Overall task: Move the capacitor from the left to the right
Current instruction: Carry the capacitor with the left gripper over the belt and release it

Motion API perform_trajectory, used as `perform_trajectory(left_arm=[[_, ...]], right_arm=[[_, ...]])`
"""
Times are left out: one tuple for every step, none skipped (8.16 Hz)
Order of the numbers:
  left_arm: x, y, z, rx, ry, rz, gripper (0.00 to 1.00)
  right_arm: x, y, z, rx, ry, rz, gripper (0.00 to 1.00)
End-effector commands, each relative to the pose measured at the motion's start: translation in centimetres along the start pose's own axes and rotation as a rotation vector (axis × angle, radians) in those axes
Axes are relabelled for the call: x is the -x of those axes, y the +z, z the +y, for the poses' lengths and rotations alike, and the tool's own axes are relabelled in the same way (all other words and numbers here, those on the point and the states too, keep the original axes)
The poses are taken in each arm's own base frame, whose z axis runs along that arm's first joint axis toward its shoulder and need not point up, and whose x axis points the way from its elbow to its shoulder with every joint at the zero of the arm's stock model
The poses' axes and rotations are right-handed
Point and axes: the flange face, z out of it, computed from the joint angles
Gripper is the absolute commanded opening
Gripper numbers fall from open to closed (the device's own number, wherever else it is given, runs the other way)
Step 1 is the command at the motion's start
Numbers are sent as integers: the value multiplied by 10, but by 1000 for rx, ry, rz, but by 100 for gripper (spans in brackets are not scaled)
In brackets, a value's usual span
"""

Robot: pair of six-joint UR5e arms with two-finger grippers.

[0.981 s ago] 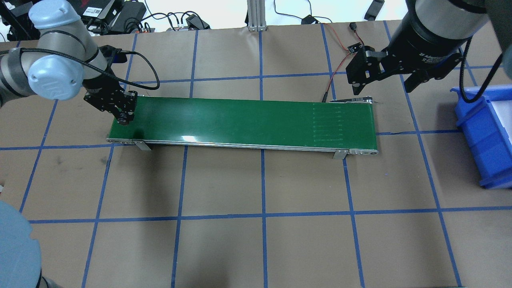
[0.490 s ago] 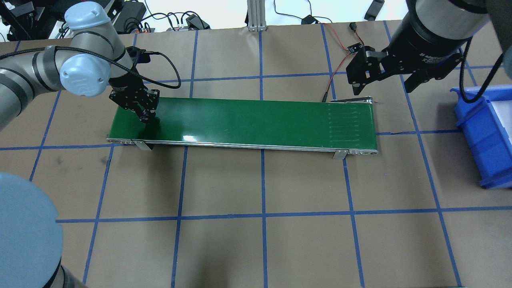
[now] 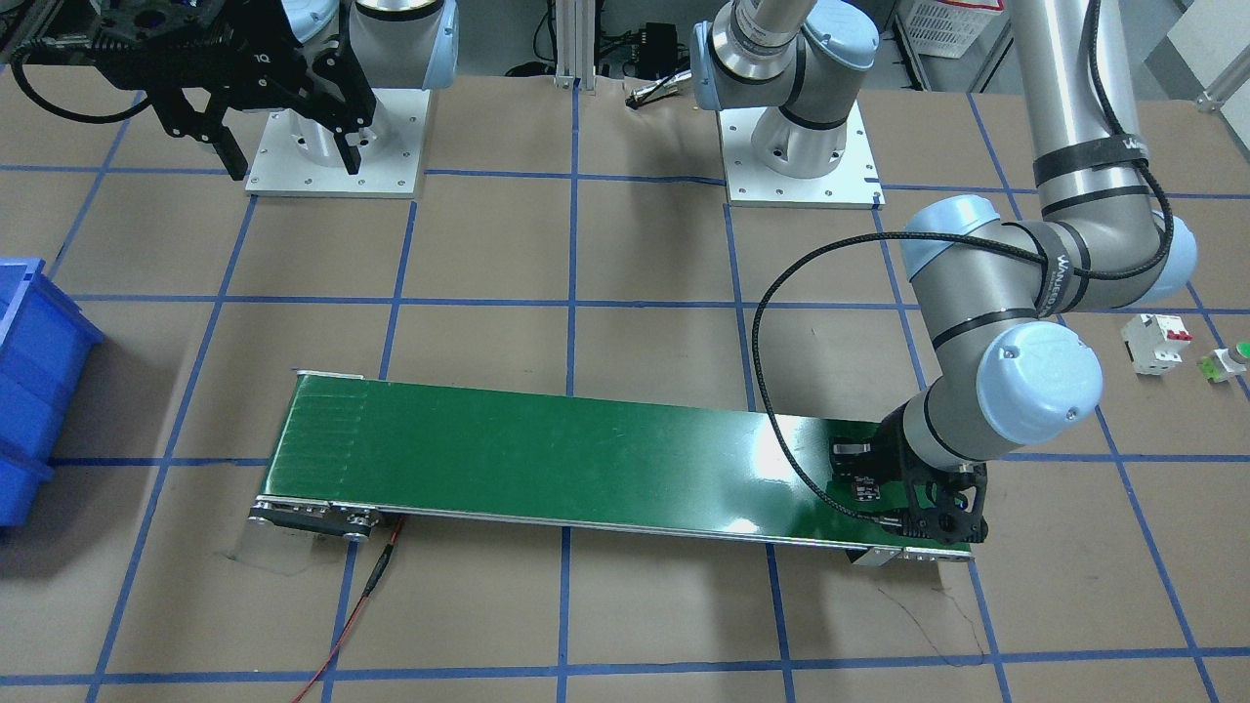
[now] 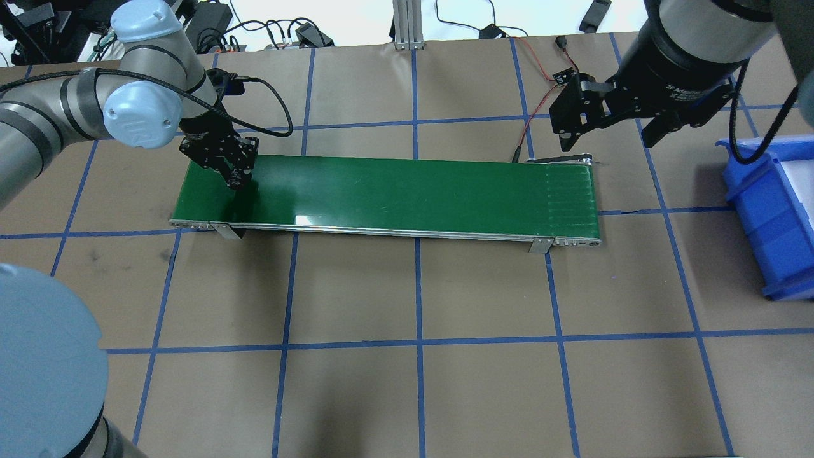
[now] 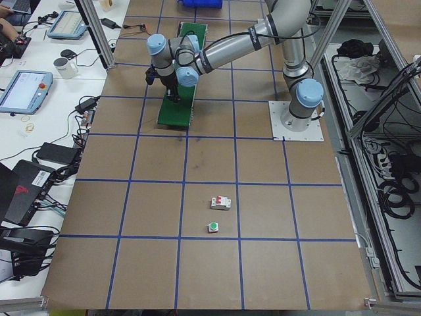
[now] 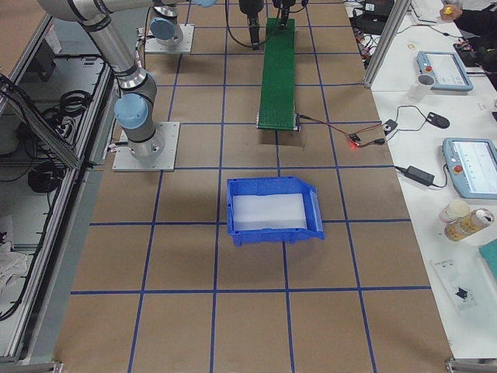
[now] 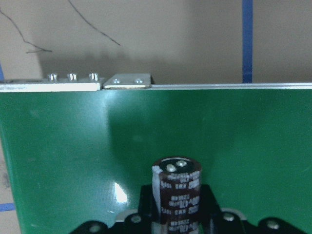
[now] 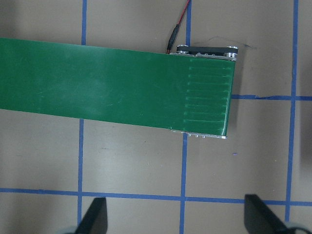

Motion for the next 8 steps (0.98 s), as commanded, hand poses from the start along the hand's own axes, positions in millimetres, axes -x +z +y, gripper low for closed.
perform_trajectory(left_arm=[[2, 1, -6, -38, -1, -9, 0], [2, -1, -9, -63, -2, -13, 2], [2, -1, -9, -66, -4, -15, 22], [3, -1, -8, -66, -4, -16, 32], [2, -2, -8, -68, -6, -15, 35], [2, -2, -7, -66, -9, -15, 40], [2, -1, -8, -65, -9, -14, 44], [2, -1, -7, -65, -7, -13, 47]], right_arm=[[0, 0, 0, -2, 0, 0, 100], [0, 0, 0, 0, 0, 0, 100], [0, 1, 0, 1, 0, 0, 100], [0, 1, 0, 1, 2, 0, 100], [0, 1, -1, 3, 0, 0, 100], [0, 1, 0, 1, -1, 0, 100], [0, 1, 0, 1, 0, 0, 100], [0, 0, -1, 0, 0, 0, 100]])
